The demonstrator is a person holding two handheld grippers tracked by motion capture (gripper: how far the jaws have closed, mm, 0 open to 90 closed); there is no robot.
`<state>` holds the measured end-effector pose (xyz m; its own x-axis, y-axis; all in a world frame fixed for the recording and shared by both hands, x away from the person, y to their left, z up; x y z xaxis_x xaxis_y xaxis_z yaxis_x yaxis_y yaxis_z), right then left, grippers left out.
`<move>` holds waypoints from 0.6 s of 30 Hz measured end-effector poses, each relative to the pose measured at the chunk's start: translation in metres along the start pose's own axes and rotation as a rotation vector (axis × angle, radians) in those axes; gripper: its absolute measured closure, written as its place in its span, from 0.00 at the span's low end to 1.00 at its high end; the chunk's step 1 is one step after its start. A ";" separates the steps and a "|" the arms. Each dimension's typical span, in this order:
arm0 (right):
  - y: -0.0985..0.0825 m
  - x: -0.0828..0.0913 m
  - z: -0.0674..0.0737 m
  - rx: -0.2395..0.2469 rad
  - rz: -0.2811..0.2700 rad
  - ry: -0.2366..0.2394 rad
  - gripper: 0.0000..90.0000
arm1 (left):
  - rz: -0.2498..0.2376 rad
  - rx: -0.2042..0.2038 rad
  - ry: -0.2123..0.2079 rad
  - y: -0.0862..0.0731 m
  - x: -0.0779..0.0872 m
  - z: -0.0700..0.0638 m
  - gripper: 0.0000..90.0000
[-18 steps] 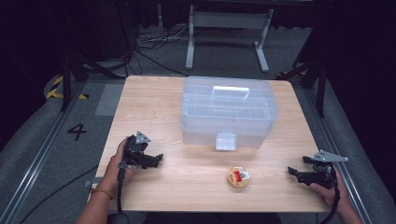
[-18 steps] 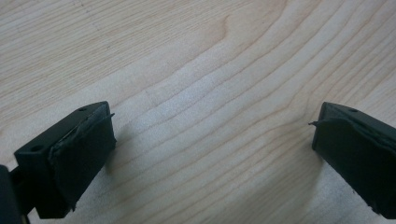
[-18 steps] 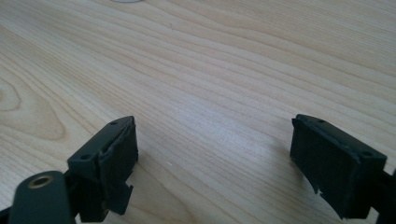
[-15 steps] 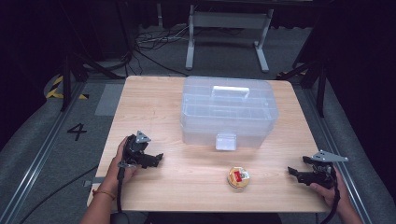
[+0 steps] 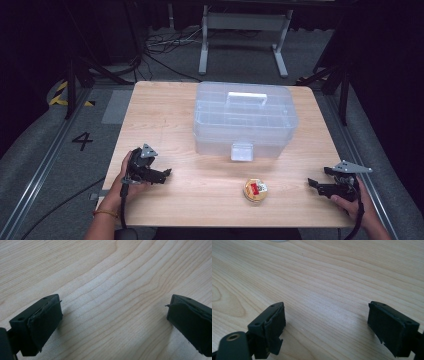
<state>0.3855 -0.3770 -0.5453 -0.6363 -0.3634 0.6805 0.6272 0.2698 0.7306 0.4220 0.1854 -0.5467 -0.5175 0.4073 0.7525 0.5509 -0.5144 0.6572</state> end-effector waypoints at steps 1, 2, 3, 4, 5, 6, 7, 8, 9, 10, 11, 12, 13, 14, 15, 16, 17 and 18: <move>0.000 0.000 0.000 0.000 0.002 0.000 0.17 | 0.000 0.001 -0.001 0.000 0.000 0.000 0.00; 0.000 0.000 0.000 0.000 0.007 0.000 0.17 | 0.002 0.000 0.000 0.000 0.000 0.000 0.00; 0.000 0.000 0.000 0.002 0.015 0.001 0.17 | 0.002 -0.001 -0.001 0.000 0.000 0.000 0.00; 0.000 0.001 -0.001 0.002 0.031 -0.001 0.17 | 0.000 -0.005 -0.005 0.000 0.000 0.000 0.00; 0.001 0.001 -0.001 0.003 0.037 0.002 0.17 | -0.001 -0.008 -0.007 0.000 0.000 0.000 0.00; 0.001 0.001 -0.002 0.004 0.035 0.005 0.15 | 0.000 -0.007 -0.011 0.000 0.000 0.000 0.00; 0.000 0.000 -0.003 0.004 0.027 0.008 0.15 | -0.001 -0.009 -0.011 0.000 0.000 0.001 0.00; 0.000 0.000 -0.004 0.009 0.015 0.012 0.15 | -0.001 -0.009 -0.011 0.000 0.000 0.001 0.00; 0.000 0.000 -0.004 0.006 0.012 0.017 0.15 | -0.001 -0.006 -0.014 0.000 0.000 0.000 0.00; 0.000 0.000 -0.005 0.003 0.011 0.018 0.15 | -0.001 -0.009 -0.010 0.000 0.000 0.000 0.00; 0.000 0.000 -0.005 0.001 0.013 0.018 0.16 | -0.004 -0.009 -0.011 0.000 0.000 0.000 0.01; 0.001 0.000 -0.006 0.001 0.013 0.018 0.16 | -0.001 -0.011 -0.010 0.000 0.000 0.001 0.01; 0.001 0.000 -0.006 0.003 0.013 0.017 0.17 | -0.002 -0.010 -0.011 0.000 0.000 0.001 0.01; 0.001 0.000 -0.006 -0.001 0.010 0.014 0.18 | -0.001 -0.012 -0.011 0.000 0.000 0.001 0.01; 0.001 0.000 -0.007 -0.006 0.008 0.019 0.18 | -0.002 -0.011 -0.011 0.000 0.000 0.001 0.01; 0.002 0.001 -0.007 -0.018 0.001 0.027 0.19 | -0.001 -0.012 -0.011 0.000 0.000 0.001 0.01; 0.002 0.002 -0.009 -0.029 -0.003 0.030 0.20 | -0.001 -0.012 -0.010 0.000 0.000 0.001 0.01; 0.003 0.002 -0.009 -0.036 -0.010 0.036 0.20 | -0.003 -0.012 -0.011 0.000 0.000 0.001 0.01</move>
Point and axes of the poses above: each handheld gripper's, and its own axes: x roughly backward along the jaws, y roughly out of its top, z roughly to its left, the point moved 8 cm from there along -x, roughly forward along the jaws, and after that the axes turned 4 degrees about -x, right-handed, at the moved point
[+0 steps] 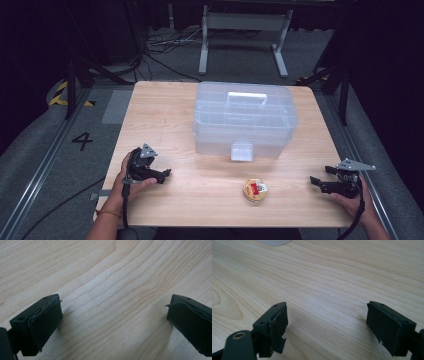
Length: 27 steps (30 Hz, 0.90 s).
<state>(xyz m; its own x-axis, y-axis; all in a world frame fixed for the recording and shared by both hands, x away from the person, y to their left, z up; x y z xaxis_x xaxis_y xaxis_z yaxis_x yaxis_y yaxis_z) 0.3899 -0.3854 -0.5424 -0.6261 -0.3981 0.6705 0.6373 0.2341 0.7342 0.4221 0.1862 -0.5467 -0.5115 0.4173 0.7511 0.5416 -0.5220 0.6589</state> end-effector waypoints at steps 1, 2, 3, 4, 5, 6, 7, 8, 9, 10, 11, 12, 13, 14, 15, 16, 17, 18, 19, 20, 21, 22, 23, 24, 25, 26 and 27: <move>0.001 0.001 -0.001 0.007 -0.007 -0.002 0.20 | 0.000 0.000 0.000 0.000 0.000 0.000 0.01; 0.001 0.001 -0.001 0.022 -0.006 -0.008 0.20 | -0.001 0.000 -0.001 0.000 0.000 0.000 0.01; 0.002 0.002 -0.002 0.033 -0.005 -0.013 0.20 | -0.001 0.000 -0.001 0.000 0.000 0.000 0.01; 0.003 0.002 -0.002 0.040 -0.006 -0.019 0.21 | 0.000 0.000 -0.001 0.000 0.000 0.000 0.01; 0.004 0.003 -0.002 0.049 -0.010 -0.025 0.21 | 0.000 0.000 0.000 0.000 0.000 0.000 0.01; 0.006 0.004 -0.002 0.056 -0.017 -0.023 0.21 | 0.000 0.000 -0.001 0.000 0.000 0.000 0.01; 0.008 0.005 -0.001 0.064 -0.021 -0.021 0.22 | 0.000 0.001 0.000 0.000 0.000 0.000 0.01; 0.008 0.005 -0.001 0.064 -0.021 -0.021 0.22 | 0.000 0.001 0.000 0.000 0.000 0.000 0.01; 0.013 0.007 0.001 0.086 -0.024 -0.027 0.22 | 0.001 0.000 -0.001 0.000 0.000 0.000 0.01; 0.015 0.007 0.002 0.097 -0.030 -0.028 0.22 | 0.000 0.000 -0.001 0.000 0.000 0.000 0.01; 0.018 0.009 0.003 0.101 -0.036 -0.026 0.23 | 0.000 0.000 -0.001 0.000 0.000 0.000 0.01; 0.022 0.010 0.005 0.108 -0.044 -0.022 0.23 | 0.000 0.000 -0.001 0.000 0.000 0.000 0.01; 0.026 0.012 0.006 0.118 -0.055 -0.027 0.23 | 0.001 0.000 -0.001 0.000 0.000 0.000 0.01; 0.029 0.014 0.008 0.123 -0.065 -0.025 0.23 | 0.000 0.000 -0.001 0.000 0.000 0.000 0.01; 0.033 0.016 0.009 0.128 -0.072 -0.024 0.23 | 0.001 0.000 -0.001 0.000 0.000 0.000 0.01; 0.033 0.016 0.009 0.128 -0.072 -0.024 0.23 | 0.001 0.000 -0.001 0.000 0.000 0.000 0.01; 0.040 0.020 0.013 0.147 -0.080 -0.024 0.24 | 0.000 0.000 -0.001 0.000 0.000 0.000 0.01; 0.040 0.020 0.013 0.147 -0.080 -0.024 0.24 | 0.000 0.000 -0.001 0.000 0.000 0.000 0.01; 0.044 0.021 0.014 0.152 -0.086 -0.022 0.24 | 0.001 0.000 -0.001 0.000 0.000 0.000 0.01; 0.052 0.025 0.017 0.163 -0.098 -0.019 0.28 | 0.001 0.000 -0.001 0.000 0.000 0.000 0.01; 0.057 0.027 0.018 0.168 -0.106 -0.006 0.31 | 0.001 0.000 -0.001 0.000 0.000 0.000 0.01; 0.061 0.029 0.019 0.171 -0.111 -0.005 0.31 | 0.000 0.001 -0.001 0.000 0.000 0.000 0.01; 0.067 0.030 0.019 0.176 -0.119 -0.007 0.31 | 0.000 0.001 -0.001 0.000 0.000 0.000 0.01; 0.075 0.033 0.020 0.177 -0.132 -0.005 0.31 | 0.000 0.001 -0.001 0.000 0.000 0.000 0.01; 0.075 0.033 0.020 0.177 -0.132 -0.005 0.31 | 0.001 0.000 -0.001 0.000 0.000 0.000 0.01; 0.082 0.035 0.021 0.176 -0.143 -0.003 0.30 | 0.001 0.000 -0.001 0.000 0.000 0.000 0.01; 0.093 0.038 0.022 0.179 -0.156 -0.003 0.29 | 0.000 0.001 -0.001 0.000 0.000 0.000 0.01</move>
Point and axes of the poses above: each handheld gripper's, and its own axes: x roughly backward along the jaws, y roughly out of its top, z roughly to its left, the point moved 8 cm from there along -x, roughly forward along the jaws, and after that the axes turned 4 degrees about -x, right-handed, at the moved point
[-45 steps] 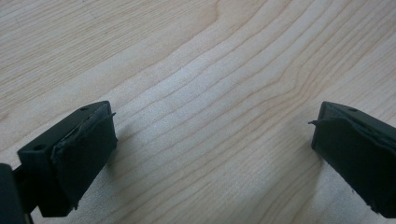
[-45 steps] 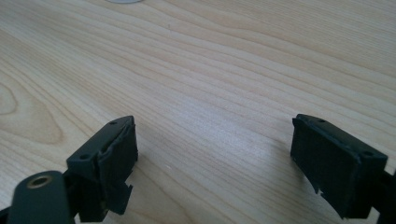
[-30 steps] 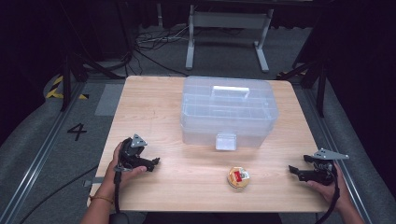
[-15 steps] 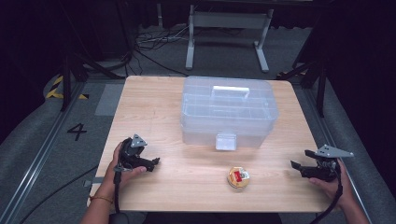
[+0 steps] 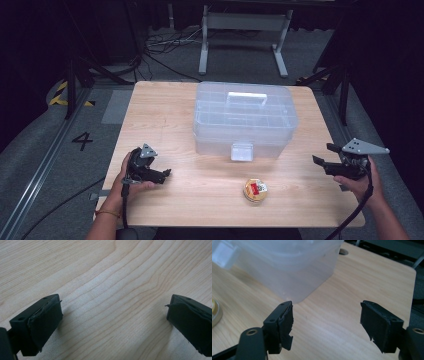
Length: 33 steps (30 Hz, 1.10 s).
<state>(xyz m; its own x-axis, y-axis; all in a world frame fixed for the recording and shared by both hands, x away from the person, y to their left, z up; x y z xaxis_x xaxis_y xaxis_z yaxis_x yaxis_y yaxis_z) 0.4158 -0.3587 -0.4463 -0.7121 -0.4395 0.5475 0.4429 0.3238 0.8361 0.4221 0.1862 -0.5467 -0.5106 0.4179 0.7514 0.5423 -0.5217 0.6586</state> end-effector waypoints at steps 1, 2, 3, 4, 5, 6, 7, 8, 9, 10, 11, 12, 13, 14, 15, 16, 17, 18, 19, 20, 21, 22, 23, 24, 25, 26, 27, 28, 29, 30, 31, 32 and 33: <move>0.004 0.000 0.000 0.004 -0.004 -0.002 0.29 | 0.000 0.000 0.000 0.000 0.000 0.000 0.01; 0.004 0.000 0.000 0.004 -0.004 -0.002 0.29 | 0.000 0.000 0.000 0.000 0.000 0.000 0.01; 0.010 0.000 0.000 0.011 -0.013 -0.003 0.29 | 0.000 -0.001 0.000 0.000 0.000 0.000 0.01; 0.017 -0.001 0.001 0.014 -0.019 0.000 0.29 | 0.000 0.000 0.000 0.000 0.000 0.000 0.01; 0.025 -0.001 0.001 0.017 -0.030 0.003 0.30 | 0.001 0.001 0.002 0.000 0.000 0.000 0.01; 0.031 -0.001 0.002 0.020 -0.040 0.004 0.30 | 0.005 0.006 0.006 0.000 0.000 0.000 0.01; 0.038 -0.002 0.003 0.024 -0.047 0.002 0.31 | 0.007 0.015 0.009 0.000 0.000 -0.001 0.00; 0.045 -0.002 0.004 0.023 -0.053 0.001 0.32 | 0.005 0.019 0.008 0.000 0.000 -0.001 0.00; 0.051 -0.003 0.005 0.022 -0.057 0.004 0.32 | 0.005 0.019 0.008 0.000 0.000 -0.001 0.00; 0.057 -0.003 0.006 0.025 -0.060 0.002 0.33 | 0.005 0.019 0.009 0.000 0.000 -0.001 0.00; 0.064 -0.005 0.007 0.028 -0.061 -0.002 0.34 | 0.006 0.019 0.009 0.000 0.000 -0.001 0.00; 0.070 -0.006 0.008 0.035 -0.064 -0.004 0.34 | 0.005 0.019 0.010 0.000 -0.001 -0.001 0.00; 0.074 -0.007 0.009 0.037 -0.067 -0.001 0.34 | 0.006 0.015 0.009 0.001 0.000 -0.001 0.00; 0.080 -0.009 0.011 0.039 -0.071 0.003 0.34 | 0.005 0.012 0.007 0.001 -0.001 -0.001 0.00; 0.085 -0.010 0.012 0.042 -0.067 0.009 0.34 | 0.006 0.010 0.006 0.001 -0.001 -0.001 0.00; 0.090 -0.012 0.014 0.048 -0.070 0.013 0.34 | 0.006 0.006 -0.001 0.001 -0.001 -0.001 0.00; 0.096 -0.015 0.016 0.051 -0.075 0.020 0.35 | 0.006 0.002 -0.003 0.001 -0.001 -0.001 0.01; 0.099 -0.017 0.017 0.049 -0.076 0.032 0.35 | 0.005 0.000 -0.005 0.001 -0.001 -0.001 0.01; 0.102 -0.020 0.019 0.055 -0.075 0.031 0.35 | 0.005 -0.002 -0.006 0.001 -0.001 0.000 0.00; 0.105 -0.023 0.020 0.063 -0.074 0.030 0.35 | 0.005 -0.002 -0.006 0.001 -0.001 0.000 0.01; 0.108 -0.026 0.023 0.067 -0.073 0.036 0.34 | 0.004 0.002 -0.005 0.001 -0.001 -0.001 0.01; 0.108 -0.026 0.023 0.067 -0.073 0.036 0.34 | 0.004 0.002 -0.005 0.001 -0.001 -0.001 0.01; 0.113 -0.028 0.026 0.072 -0.084 0.056 0.35 | 0.004 0.002 -0.004 0.001 -0.001 -0.001 0.01; 0.116 -0.029 0.026 0.070 -0.093 0.054 0.36 | 0.004 0.003 -0.004 0.001 -0.001 -0.001 0.01; 0.120 -0.031 0.027 0.066 -0.100 0.051 0.36 | 0.004 0.003 -0.004 0.001 -0.001 -0.001 0.00; 0.123 -0.032 0.029 0.062 -0.106 0.063 0.36 | 0.004 0.003 -0.004 0.001 -0.001 -0.001 0.00; 0.126 -0.034 0.032 0.064 -0.110 0.069 0.36 | 0.004 0.003 -0.003 0.001 -0.001 -0.001 0.00; 0.127 -0.035 0.034 0.070 -0.112 0.071 0.36 | 0.004 0.004 -0.003 0.001 -0.001 -0.001 0.01; 0.129 -0.036 0.036 0.071 -0.113 0.080 0.37 | 0.004 0.005 -0.002 0.001 -0.001 -0.001 0.01; 0.130 -0.038 0.038 0.071 -0.111 0.083 0.37 | 0.004 0.005 -0.001 0.001 -0.001 -0.001 0.01; 0.132 -0.040 0.041 0.087 -0.104 0.083 0.37 | 0.004 0.005 -0.002 0.001 -0.001 -0.001 0.01; 0.134 -0.042 0.043 0.093 -0.096 0.084 0.38 | 0.005 0.005 -0.002 0.001 -0.001 -0.001 0.01; 0.136 -0.044 0.045 0.098 -0.091 0.089 0.38 | 0.005 0.005 -0.002 0.001 -0.001 -0.001 0.01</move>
Point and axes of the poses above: each handheld gripper's, and its own axes: x roughly backward along the jaws, y roughly out of its top, z roughly to its left, the point moved 8 cm from there along -x, roughly forward along the jaws, and after that the axes turned 4 degrees about -x, right-handed, at the moved point
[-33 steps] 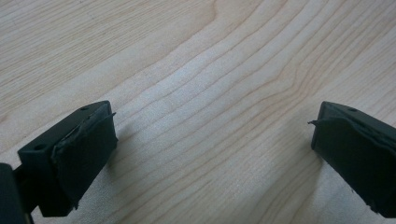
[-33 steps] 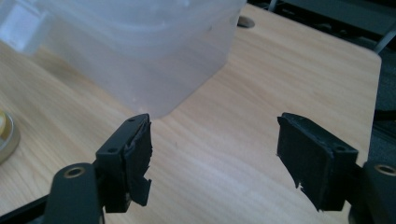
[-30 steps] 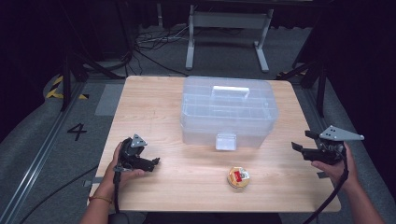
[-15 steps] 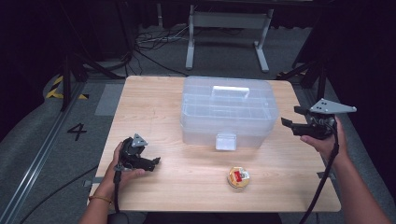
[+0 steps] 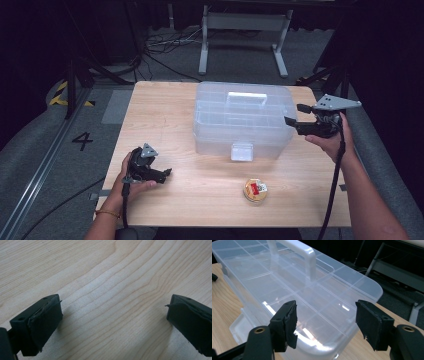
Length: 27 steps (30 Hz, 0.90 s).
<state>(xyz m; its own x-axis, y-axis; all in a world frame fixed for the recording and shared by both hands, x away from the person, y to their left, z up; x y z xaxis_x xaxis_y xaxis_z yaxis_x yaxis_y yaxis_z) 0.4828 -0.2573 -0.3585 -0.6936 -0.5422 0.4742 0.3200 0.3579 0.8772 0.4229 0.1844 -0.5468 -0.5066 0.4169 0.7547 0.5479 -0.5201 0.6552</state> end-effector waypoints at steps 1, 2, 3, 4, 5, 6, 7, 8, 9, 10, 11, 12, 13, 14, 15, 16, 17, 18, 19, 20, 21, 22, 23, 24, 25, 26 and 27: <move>0.000 0.000 0.000 0.000 0.000 0.000 0.38 | 0.000 0.000 0.000 0.000 0.000 0.000 0.01; 0.003 -0.002 0.001 0.008 0.001 0.004 0.39 | 0.000 -0.001 0.000 0.000 0.000 0.000 0.01; 0.008 -0.005 0.003 0.014 0.007 0.009 0.39 | 0.000 0.002 0.003 0.000 0.000 0.000 0.01; 0.011 -0.007 0.004 0.016 0.011 0.017 0.40 | -0.001 0.003 0.006 0.001 -0.001 0.000 0.01; 0.015 -0.009 0.005 0.029 0.015 0.026 0.42 | -0.002 -0.001 0.010 0.001 -0.001 0.000 0.01; 0.017 -0.011 0.006 0.037 0.024 0.026 0.42 | -0.004 0.005 0.012 0.002 -0.001 0.000 0.01; 0.020 -0.013 0.006 0.035 0.029 0.024 0.43 | 0.002 0.003 0.007 0.002 -0.002 0.000 0.01; 0.022 -0.015 0.006 0.036 0.030 0.033 0.44 | -0.001 0.009 0.014 0.004 -0.003 0.000 0.01; 0.022 -0.015 0.006 0.036 0.030 0.033 0.44 | -0.001 0.009 0.014 0.004 -0.003 0.000 0.02; 0.026 -0.020 0.008 0.038 0.038 0.038 0.46 | -0.005 0.021 0.019 0.008 -0.005 -0.002 0.05; 0.026 -0.020 0.008 0.038 0.038 0.038 0.46 | -0.005 0.021 0.019 0.008 -0.005 -0.002 0.09; 0.028 -0.022 0.008 0.041 0.043 0.036 0.46 | -0.016 0.017 0.022 0.013 -0.007 -0.003 0.09; 0.030 -0.026 0.009 0.044 0.054 0.039 0.47 | -0.019 0.011 0.011 0.019 -0.011 -0.007 0.14; 0.030 -0.026 0.009 0.044 0.054 0.039 0.47 | -0.019 0.011 0.011 0.019 -0.011 -0.007 0.18; 0.031 -0.031 0.009 0.049 0.077 0.029 0.48 | -0.012 -0.007 0.000 0.023 -0.013 -0.008 0.18; 0.031 -0.034 0.009 0.049 0.088 0.031 0.48 | -0.012 -0.017 -0.018 0.026 -0.014 -0.010 0.19; 0.032 -0.036 0.009 0.049 0.099 0.032 0.49 | -0.037 -0.023 -0.037 0.031 -0.015 -0.013 0.19; 0.033 -0.038 0.009 0.047 0.112 0.034 0.48 | -0.053 -0.032 -0.052 0.035 -0.015 -0.015 0.21; 0.034 -0.040 0.008 0.052 0.119 0.031 0.48 | -0.052 -0.039 -0.061 0.040 -0.016 -0.016 0.23; 0.035 -0.042 0.008 0.054 0.126 0.031 0.48 | -0.054 -0.038 -0.067 0.047 -0.016 -0.017 0.22; 0.037 -0.044 0.008 0.056 0.131 0.031 0.48 | -0.060 -0.050 -0.072 0.054 -0.017 -0.020 0.21; 0.037 -0.046 0.009 0.063 0.142 0.035 0.49 | -0.068 -0.064 -0.069 0.061 -0.017 -0.021 0.21; 0.038 -0.048 0.009 0.071 0.156 0.030 0.49 | -0.087 -0.065 -0.078 0.069 -0.017 -0.023 0.21; 0.038 -0.050 0.010 0.074 0.165 0.021 0.50 | -0.107 -0.071 -0.084 0.076 -0.017 -0.025 0.20; 0.038 -0.053 0.011 0.074 0.176 0.028 0.52 | -0.116 -0.078 -0.083 0.082 -0.017 -0.026 0.20; 0.038 -0.055 0.011 0.078 0.185 0.029 0.53 | -0.133 -0.081 -0.085 0.088 -0.018 -0.027 0.20; 0.039 -0.058 0.012 0.078 0.184 0.027 0.54 | -0.142 -0.087 -0.086 0.093 -0.019 -0.028 0.20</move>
<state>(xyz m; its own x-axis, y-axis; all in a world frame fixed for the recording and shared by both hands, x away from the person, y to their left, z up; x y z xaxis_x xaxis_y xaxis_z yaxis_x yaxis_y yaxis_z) 0.5276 -0.2031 -0.3525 -0.6102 -0.4816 0.6290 0.3883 0.5102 0.7674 0.4645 0.1071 -0.5008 -0.5135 0.5511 0.6577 0.4132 -0.5129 0.7524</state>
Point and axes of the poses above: each handheld gripper's, and its own axes: x roughly backward along the jaws, y roughly out of its top, z roughly to its left, the point moved 8 cm from there along -x, roughly forward along the jaws, and after that the axes turned 4 degrees about -x, right-handed, at the moved point
